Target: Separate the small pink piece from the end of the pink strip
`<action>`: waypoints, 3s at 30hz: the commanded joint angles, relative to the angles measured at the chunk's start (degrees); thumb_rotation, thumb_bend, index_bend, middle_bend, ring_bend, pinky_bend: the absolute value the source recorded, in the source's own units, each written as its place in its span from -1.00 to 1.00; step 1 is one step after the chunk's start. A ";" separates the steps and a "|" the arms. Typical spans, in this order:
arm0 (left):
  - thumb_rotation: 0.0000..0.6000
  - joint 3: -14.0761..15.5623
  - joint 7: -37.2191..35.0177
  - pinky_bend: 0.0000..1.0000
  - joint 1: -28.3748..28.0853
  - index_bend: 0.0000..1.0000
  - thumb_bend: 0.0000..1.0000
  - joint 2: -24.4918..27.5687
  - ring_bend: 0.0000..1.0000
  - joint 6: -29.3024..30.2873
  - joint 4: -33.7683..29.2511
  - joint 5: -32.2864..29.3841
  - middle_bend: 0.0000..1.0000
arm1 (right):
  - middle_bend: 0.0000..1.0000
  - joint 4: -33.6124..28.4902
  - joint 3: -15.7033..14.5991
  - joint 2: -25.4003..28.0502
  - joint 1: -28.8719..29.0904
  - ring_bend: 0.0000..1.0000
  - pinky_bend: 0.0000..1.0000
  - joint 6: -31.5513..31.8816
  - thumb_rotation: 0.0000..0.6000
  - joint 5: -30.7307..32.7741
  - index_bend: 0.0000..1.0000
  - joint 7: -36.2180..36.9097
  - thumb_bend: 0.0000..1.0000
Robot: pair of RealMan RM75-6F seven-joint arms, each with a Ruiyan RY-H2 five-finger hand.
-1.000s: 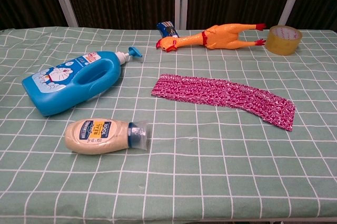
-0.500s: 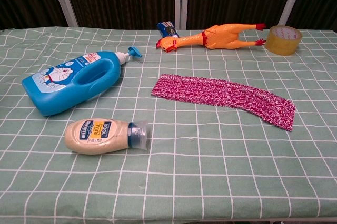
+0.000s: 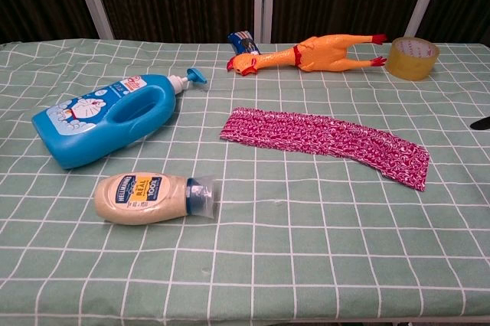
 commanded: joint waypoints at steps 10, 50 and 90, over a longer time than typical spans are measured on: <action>1.00 0.50 -1.24 -0.76 0.24 -0.91 -0.89 0.79 -1.00 -0.28 -0.22 0.46 -1.00 | 0.92 -1.80 1.36 -2.33 8.58 0.70 0.50 -10.82 1.00 14.68 -1.00 -3.04 1.00; 0.63 1.07 -1.96 -0.76 -0.31 -0.91 -0.89 2.17 -1.00 -1.85 -0.84 1.25 -1.00 | 0.96 1.64 -5.09 -4.26 19.21 0.71 0.51 -10.86 1.00 31.95 -0.72 -6.29 1.00; 0.63 0.82 1.14 -0.76 -1.46 -0.91 -0.89 1.75 -1.00 -3.16 -2.55 0.62 -1.00 | 0.96 1.03 -6.41 3.46 13.02 0.71 0.51 -5.14 1.00 23.45 -0.63 5.56 1.00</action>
